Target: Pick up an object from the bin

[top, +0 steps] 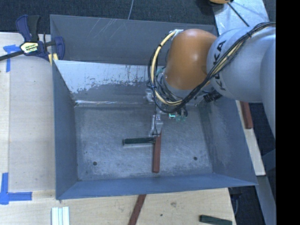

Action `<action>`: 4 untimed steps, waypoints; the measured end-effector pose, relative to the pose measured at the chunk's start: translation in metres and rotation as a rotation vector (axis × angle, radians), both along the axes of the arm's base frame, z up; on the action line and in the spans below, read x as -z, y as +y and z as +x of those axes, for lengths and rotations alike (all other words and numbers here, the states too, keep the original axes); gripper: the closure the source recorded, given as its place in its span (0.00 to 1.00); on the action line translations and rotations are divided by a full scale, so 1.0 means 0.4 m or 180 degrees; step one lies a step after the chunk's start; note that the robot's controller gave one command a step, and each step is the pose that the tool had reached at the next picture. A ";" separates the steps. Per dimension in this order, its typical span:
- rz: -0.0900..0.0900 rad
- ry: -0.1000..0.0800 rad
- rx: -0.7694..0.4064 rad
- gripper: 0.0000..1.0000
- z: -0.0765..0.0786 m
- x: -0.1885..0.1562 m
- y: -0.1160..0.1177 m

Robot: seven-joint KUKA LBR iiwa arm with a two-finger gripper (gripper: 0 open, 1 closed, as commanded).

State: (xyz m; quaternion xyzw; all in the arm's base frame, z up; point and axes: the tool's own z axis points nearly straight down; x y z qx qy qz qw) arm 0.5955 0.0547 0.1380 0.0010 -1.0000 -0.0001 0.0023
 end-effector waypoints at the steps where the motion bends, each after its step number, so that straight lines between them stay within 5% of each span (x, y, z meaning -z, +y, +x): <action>1: 0.0002 -0.0026 0.0004 0.00 0.005 -0.011 0.000; 2: 0.0003 -0.0023 -0.0335 1.00 -0.121 0.169 0.068; 3: 0.0004 -0.0023 -0.0334 1.00 -0.121 0.169 0.068; 4: 0.0001 -0.0031 -0.0447 1.00 -0.176 -0.223 0.031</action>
Offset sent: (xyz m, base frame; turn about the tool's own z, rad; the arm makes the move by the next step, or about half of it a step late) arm -0.0492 0.0273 -0.0680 -0.1064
